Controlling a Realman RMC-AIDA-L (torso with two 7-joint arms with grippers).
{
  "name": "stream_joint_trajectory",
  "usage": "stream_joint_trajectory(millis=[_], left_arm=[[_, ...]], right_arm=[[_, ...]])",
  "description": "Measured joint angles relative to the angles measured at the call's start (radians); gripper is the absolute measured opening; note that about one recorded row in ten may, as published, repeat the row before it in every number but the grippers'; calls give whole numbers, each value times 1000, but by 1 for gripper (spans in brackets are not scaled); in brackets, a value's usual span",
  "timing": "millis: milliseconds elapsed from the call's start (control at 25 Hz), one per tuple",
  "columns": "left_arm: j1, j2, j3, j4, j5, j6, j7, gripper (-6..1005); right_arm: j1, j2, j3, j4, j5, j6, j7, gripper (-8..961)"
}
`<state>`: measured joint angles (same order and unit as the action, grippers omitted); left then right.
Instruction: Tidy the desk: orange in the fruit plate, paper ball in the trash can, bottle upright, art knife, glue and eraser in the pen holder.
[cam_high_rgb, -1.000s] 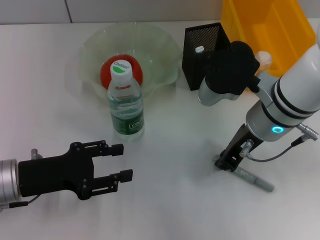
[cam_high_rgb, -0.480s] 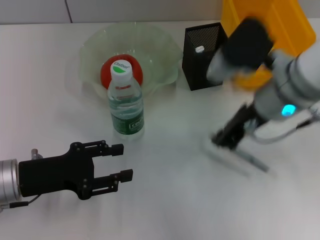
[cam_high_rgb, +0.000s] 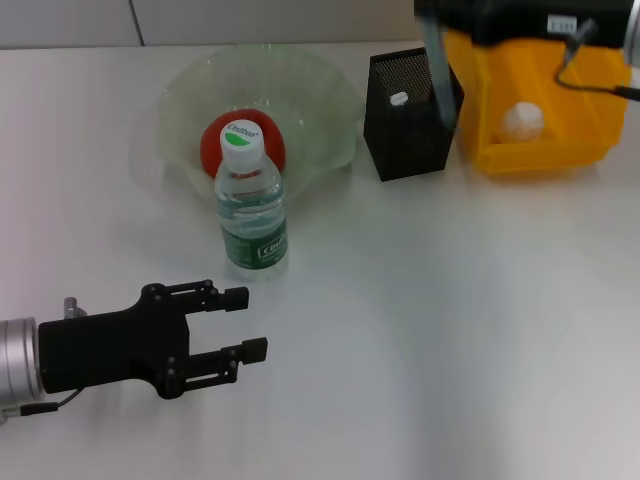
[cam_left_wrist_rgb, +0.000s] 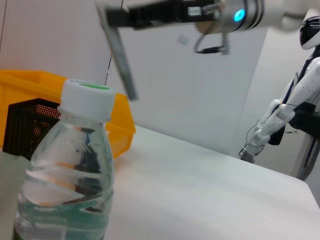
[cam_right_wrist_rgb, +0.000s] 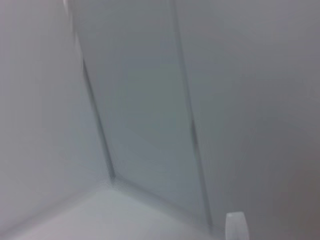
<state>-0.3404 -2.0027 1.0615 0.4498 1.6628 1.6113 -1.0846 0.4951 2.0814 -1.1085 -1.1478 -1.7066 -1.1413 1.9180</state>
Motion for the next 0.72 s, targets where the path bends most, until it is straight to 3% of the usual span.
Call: stream_joint_trajectory(millis=[80,320,480,720], left_arm=[[0,-1,0,1,0,0,0,648],[0,-1,1,0,0,3,-2,648],[0,-2,1,-4,0,1,1,648],[0,-2,0,-5,0,-2,5,648]], right_arm=[[48,0,1,183,158,77,-186,140],[143,1,1,407,321,194,-409,136],[202,4,3,528,359,270,-512,136],[237,7,-7,590,363,348,-563,137]])
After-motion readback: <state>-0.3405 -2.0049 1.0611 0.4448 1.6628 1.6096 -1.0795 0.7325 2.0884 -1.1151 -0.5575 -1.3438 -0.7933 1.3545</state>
